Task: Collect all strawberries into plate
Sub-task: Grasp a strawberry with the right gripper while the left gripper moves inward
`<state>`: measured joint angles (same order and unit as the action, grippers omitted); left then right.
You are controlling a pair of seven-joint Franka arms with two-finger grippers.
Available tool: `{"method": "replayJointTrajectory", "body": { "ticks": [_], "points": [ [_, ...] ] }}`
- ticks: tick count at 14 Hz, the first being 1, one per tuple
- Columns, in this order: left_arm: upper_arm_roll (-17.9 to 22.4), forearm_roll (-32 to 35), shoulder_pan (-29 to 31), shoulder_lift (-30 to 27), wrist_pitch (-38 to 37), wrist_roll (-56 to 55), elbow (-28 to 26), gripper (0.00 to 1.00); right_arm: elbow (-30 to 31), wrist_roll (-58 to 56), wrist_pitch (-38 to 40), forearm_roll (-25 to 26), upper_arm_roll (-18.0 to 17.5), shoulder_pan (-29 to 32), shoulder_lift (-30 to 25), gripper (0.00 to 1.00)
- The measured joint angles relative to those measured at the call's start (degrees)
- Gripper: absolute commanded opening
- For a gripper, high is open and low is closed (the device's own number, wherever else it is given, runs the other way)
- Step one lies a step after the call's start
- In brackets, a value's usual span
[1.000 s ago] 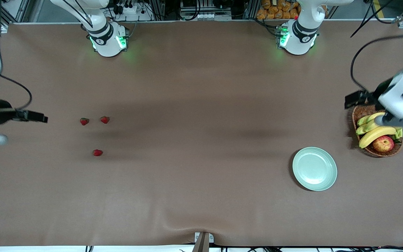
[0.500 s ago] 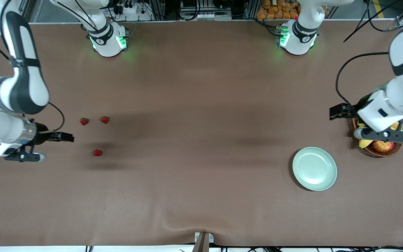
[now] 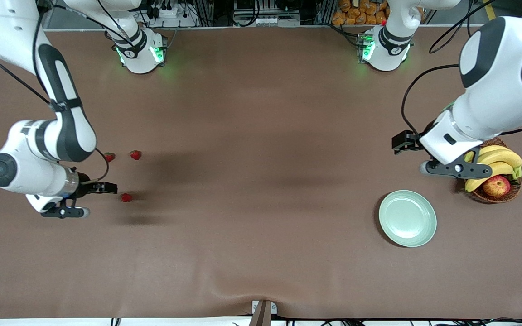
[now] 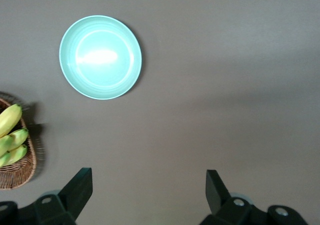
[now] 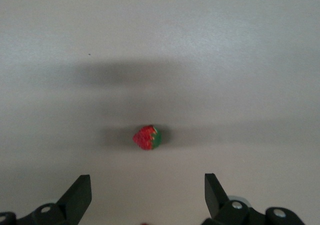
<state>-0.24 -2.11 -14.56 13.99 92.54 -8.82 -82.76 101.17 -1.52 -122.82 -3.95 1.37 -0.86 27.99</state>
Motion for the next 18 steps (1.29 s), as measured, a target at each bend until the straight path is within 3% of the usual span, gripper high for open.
{"method": "replayJointTrajectory", "body": {
  "ticks": [5,6,8,11,15,18],
  "points": [
    [0.0,-0.8,-1.6,1.4,0.2,-1.3,0.0,1.00,0.5,0.0,-7.2,0.0,0.0,-1.5,5.8,1.00],
    [-0.1,-0.8,-1.7,1.4,0.1,-1.7,0.1,1.00,0.6,0.0,-8.5,0.0,0.0,-2.0,6.5,0.96],
    [-0.5,-0.8,-2.0,1.2,0.0,-3.1,0.2,1.00,0.6,0.0,-9.1,0.0,0.0,-2.7,7.2,0.90],
    [-1.4,-0.8,-2.2,0.9,-0.7,-4.5,0.3,1.00,0.8,-0.1,-9.1,0.5,0.3,-2.7,7.7,0.90],
    [-2.6,-0.9,-2.3,0.1,-1.2,-4.8,0.3,1.00,0.8,-0.7,-9.6,0.9,0.8,-2.0,8.9,0.69],
    [-5.1,-1.0,-2.4,-0.6,-2.4,-7.3,0.4,1.00,0.8,-0.7,-9.9,0.9,0.7,-2.1,9.5,0.39]
  ]
}}
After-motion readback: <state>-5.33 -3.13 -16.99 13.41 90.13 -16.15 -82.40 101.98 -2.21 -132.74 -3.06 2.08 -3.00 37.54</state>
